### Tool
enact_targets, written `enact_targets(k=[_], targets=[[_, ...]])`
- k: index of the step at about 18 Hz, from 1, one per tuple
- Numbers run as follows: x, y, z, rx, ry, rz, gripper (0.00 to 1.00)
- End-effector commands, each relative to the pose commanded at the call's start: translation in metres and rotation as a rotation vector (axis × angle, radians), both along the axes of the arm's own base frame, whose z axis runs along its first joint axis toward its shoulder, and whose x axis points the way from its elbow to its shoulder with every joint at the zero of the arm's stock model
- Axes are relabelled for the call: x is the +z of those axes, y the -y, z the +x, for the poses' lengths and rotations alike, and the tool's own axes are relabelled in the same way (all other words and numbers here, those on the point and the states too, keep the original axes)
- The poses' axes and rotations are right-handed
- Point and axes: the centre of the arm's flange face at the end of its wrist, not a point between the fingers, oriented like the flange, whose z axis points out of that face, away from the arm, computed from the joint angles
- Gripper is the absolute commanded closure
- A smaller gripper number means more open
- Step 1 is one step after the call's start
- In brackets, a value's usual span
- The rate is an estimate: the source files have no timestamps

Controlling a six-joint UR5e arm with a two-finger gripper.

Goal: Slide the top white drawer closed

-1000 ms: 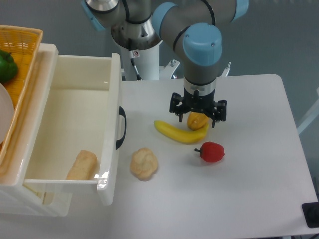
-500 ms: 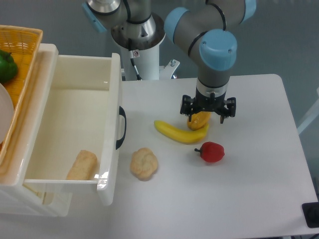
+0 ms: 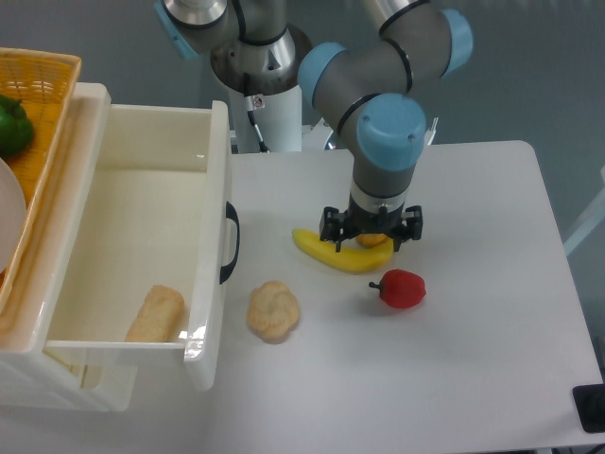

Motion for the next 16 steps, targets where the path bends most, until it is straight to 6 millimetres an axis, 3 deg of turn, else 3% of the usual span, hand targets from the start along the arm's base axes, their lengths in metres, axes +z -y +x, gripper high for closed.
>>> enact_targets(k=[2,16], targets=[[-0.017,-0.006,0.002,0.004,0.038,-0.002,0.0],[-0.028,-0.026,0.019,-0.013,0.098,0.043,0.0]])
